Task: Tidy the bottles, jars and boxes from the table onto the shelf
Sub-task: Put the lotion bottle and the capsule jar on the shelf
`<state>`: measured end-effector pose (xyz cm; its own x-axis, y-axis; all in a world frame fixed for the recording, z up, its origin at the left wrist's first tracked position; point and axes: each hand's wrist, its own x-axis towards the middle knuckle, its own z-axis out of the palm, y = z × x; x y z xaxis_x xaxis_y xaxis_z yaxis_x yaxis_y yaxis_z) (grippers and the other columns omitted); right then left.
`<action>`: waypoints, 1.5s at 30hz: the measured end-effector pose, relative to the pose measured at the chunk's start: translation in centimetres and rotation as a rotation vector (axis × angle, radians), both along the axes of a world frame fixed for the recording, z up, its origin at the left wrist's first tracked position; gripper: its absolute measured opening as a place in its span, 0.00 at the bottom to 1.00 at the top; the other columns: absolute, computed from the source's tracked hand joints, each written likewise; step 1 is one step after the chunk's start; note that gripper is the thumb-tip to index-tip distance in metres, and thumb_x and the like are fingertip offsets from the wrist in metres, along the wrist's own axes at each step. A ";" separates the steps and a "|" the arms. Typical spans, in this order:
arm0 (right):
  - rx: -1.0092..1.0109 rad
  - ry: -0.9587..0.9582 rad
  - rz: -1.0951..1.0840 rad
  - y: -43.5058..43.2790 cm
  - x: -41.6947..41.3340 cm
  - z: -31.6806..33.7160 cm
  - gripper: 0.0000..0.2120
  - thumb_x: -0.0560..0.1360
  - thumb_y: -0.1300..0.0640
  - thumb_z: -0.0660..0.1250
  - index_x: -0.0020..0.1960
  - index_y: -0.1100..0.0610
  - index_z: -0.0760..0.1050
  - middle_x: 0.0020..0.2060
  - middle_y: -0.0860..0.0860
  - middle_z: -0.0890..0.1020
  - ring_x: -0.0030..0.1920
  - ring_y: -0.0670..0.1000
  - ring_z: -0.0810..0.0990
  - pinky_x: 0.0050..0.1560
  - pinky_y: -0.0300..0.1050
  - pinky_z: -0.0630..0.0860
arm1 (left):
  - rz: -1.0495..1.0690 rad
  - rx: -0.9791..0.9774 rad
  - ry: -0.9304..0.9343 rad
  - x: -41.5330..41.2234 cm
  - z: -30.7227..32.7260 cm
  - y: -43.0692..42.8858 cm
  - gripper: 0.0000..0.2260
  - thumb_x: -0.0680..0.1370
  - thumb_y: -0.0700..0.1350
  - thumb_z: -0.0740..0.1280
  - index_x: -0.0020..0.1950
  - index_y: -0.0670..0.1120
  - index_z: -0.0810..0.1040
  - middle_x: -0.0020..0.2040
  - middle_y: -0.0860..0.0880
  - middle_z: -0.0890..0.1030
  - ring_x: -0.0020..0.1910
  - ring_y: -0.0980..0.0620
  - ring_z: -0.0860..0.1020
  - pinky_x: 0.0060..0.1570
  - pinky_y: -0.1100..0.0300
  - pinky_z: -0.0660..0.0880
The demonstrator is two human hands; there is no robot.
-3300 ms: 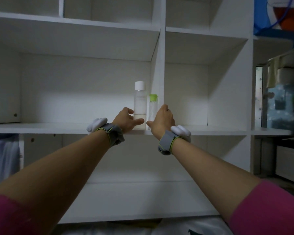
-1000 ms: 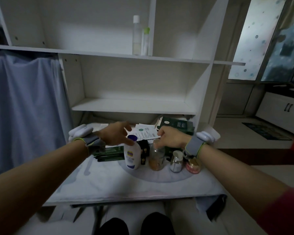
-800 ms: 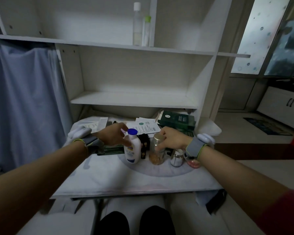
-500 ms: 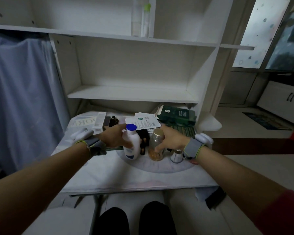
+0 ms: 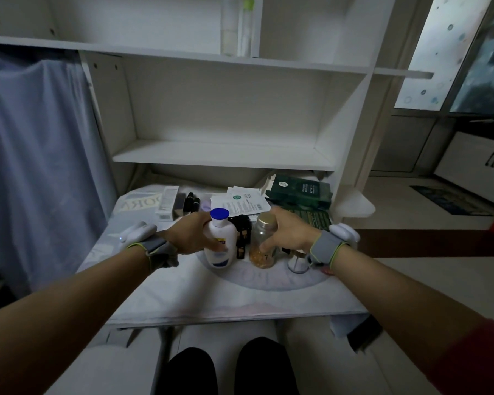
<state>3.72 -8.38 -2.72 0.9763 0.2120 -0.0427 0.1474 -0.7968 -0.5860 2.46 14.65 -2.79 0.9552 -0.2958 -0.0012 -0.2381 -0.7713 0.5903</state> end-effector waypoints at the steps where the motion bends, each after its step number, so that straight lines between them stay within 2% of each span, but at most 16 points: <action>1: 0.010 -0.004 -0.004 0.0 -0.1 0.3 0.30 0.60 0.57 0.80 0.56 0.57 0.69 0.49 0.52 0.78 0.50 0.52 0.78 0.48 0.50 0.79 | 0.007 -0.009 -0.002 0.0 0.0 0.1 0.18 0.67 0.48 0.78 0.53 0.51 0.76 0.52 0.48 0.82 0.49 0.49 0.80 0.53 0.54 0.77; 3: 0.034 -0.010 -0.012 0.1 0.1 0.8 0.26 0.62 0.58 0.80 0.53 0.56 0.69 0.46 0.50 0.76 0.47 0.50 0.75 0.40 0.43 0.74 | 0.024 -0.037 0.004 0.1 0.1 0.2 0.17 0.68 0.48 0.77 0.52 0.50 0.76 0.50 0.49 0.82 0.47 0.50 0.79 0.48 0.58 0.77; 4: 0.050 -0.012 -0.019 0.1 0.2 1.1 0.26 0.62 0.57 0.80 0.53 0.56 0.69 0.46 0.50 0.76 0.47 0.50 0.75 0.39 0.41 0.72 | 0.032 -0.053 0.007 0.1 0.3 0.2 0.16 0.68 0.48 0.77 0.52 0.50 0.75 0.49 0.50 0.81 0.45 0.52 0.79 0.45 0.61 0.75; 6: 0.084 -0.034 -0.032 0.2 0.4 1.9 0.26 0.61 0.56 0.80 0.54 0.55 0.70 0.48 0.50 0.77 0.49 0.51 0.76 0.42 0.41 0.71 | 0.052 -0.092 0.010 0.0 0.9 0.4 0.16 0.68 0.47 0.77 0.51 0.49 0.75 0.47 0.51 0.80 0.43 0.52 0.79 0.44 0.61 0.76; 10: 0.142 -0.062 -0.055 0.6 1.0 3.6 0.26 0.61 0.54 0.79 0.55 0.55 0.73 0.51 0.49 0.79 0.51 0.50 0.77 0.48 0.42 0.73 | 0.094 -0.195 -0.039 0.4 2.7 1.1 0.14 0.68 0.45 0.78 0.48 0.49 0.76 0.45 0.46 0.82 0.43 0.46 0.82 0.41 0.51 0.82; 13: 0.155 -0.082 -0.075 1.1 1.7 5.2 0.30 0.57 0.47 0.79 0.55 0.54 0.74 0.51 0.49 0.81 0.52 0.51 0.79 0.55 0.50 0.77 | 0.103 -0.264 -0.087 0.9 4.3 1.5 0.13 0.69 0.43 0.76 0.49 0.51 0.76 0.46 0.45 0.83 0.43 0.45 0.83 0.38 0.49 0.82; 17: 0.202 -0.115 -0.087 1.8 2.4 7.4 0.28 0.60 0.48 0.79 0.55 0.55 0.75 0.50 0.50 0.81 0.51 0.52 0.80 0.54 0.51 0.79 | 0.159 -0.319 -0.143 1.7 6.6 2.1 0.15 0.71 0.46 0.75 0.53 0.45 0.77 0.44 0.43 0.83 0.33 0.44 0.82 0.33 0.51 0.81; 20: 0.207 -0.151 -0.089 2.4 2.6 9.0 0.26 0.63 0.50 0.78 0.56 0.57 0.75 0.51 0.51 0.80 0.52 0.52 0.79 0.51 0.46 0.77 | 0.186 -0.331 -0.166 2.4 8.2 2.5 0.17 0.70 0.47 0.75 0.54 0.43 0.75 0.46 0.44 0.82 0.40 0.44 0.83 0.37 0.48 0.82; 23: 0.195 -0.184 -0.099 2.9 3.0 10.3 0.25 0.65 0.48 0.78 0.56 0.57 0.74 0.51 0.51 0.79 0.51 0.52 0.78 0.48 0.45 0.76 | 0.205 -0.370 -0.174 3.1 9.4 2.7 0.17 0.70 0.47 0.75 0.54 0.43 0.74 0.48 0.44 0.82 0.44 0.45 0.82 0.35 0.53 0.82; 27: 0.236 -0.196 -0.090 3.7 4.0 12.1 0.21 0.65 0.49 0.77 0.51 0.55 0.72 0.47 0.50 0.79 0.44 0.49 0.78 0.38 0.41 0.76 | 0.235 -0.368 -0.217 4.2 11.1 3.0 0.17 0.73 0.48 0.73 0.57 0.43 0.74 0.49 0.44 0.81 0.42 0.46 0.82 0.31 0.59 0.78; 31: 0.214 -0.240 -0.109 4.4 5.0 14.1 0.21 0.66 0.48 0.77 0.51 0.55 0.72 0.49 0.52 0.79 0.51 0.53 0.79 0.51 0.48 0.78 | 0.248 -0.431 -0.252 5.4 12.9 3.3 0.17 0.74 0.48 0.72 0.59 0.42 0.73 0.51 0.42 0.81 0.45 0.44 0.82 0.38 0.49 0.82; 32: 0.218 -0.244 -0.114 4.5 5.3 14.5 0.21 0.66 0.47 0.77 0.51 0.55 0.72 0.50 0.52 0.79 0.52 0.53 0.79 0.52 0.48 0.78 | 0.245 -0.426 -0.265 5.6 13.3 3.4 0.17 0.74 0.47 0.71 0.59 0.42 0.73 0.51 0.42 0.81 0.46 0.44 0.82 0.37 0.50 0.82; 36: 0.239 -0.261 -0.097 5.2 6.7 16.2 0.22 0.65 0.47 0.77 0.53 0.56 0.73 0.51 0.52 0.79 0.51 0.52 0.79 0.48 0.46 0.77 | 0.240 -0.372 -0.331 6.6 15.3 3.7 0.16 0.76 0.48 0.70 0.59 0.41 0.73 0.50 0.43 0.81 0.39 0.49 0.80 0.26 0.59 0.79; 40: 0.219 -0.297 -0.103 6.0 8.6 17.9 0.25 0.64 0.45 0.77 0.54 0.57 0.74 0.50 0.52 0.80 0.49 0.52 0.79 0.47 0.47 0.78 | 0.225 -0.326 -0.374 7.9 17.1 4.3 0.17 0.76 0.49 0.69 0.60 0.42 0.72 0.50 0.43 0.80 0.42 0.46 0.81 0.31 0.57 0.80; 43: 0.198 -0.319 -0.105 6.7 10.0 19.3 0.26 0.64 0.44 0.76 0.54 0.57 0.76 0.49 0.52 0.81 0.48 0.52 0.80 0.49 0.50 0.80 | 0.230 -0.334 -0.396 9.0 18.4 4.4 0.17 0.76 0.49 0.68 0.61 0.43 0.71 0.52 0.43 0.80 0.43 0.46 0.81 0.30 0.59 0.78; 45: 0.201 -0.333 -0.100 7.2 10.8 20.1 0.24 0.64 0.44 0.76 0.53 0.57 0.76 0.48 0.52 0.81 0.47 0.52 0.80 0.47 0.48 0.79 | 0.233 -0.333 -0.415 9.8 19.2 4.5 0.17 0.76 0.49 0.68 0.61 0.43 0.71 0.52 0.43 0.80 0.43 0.47 0.81 0.30 0.60 0.78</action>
<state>14.51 -1.14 17.38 0.9459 0.0874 0.3125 0.2836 -0.6908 -0.6652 12.29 19.19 16.38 0.8959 0.0022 0.4442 -0.3472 -0.6202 0.7034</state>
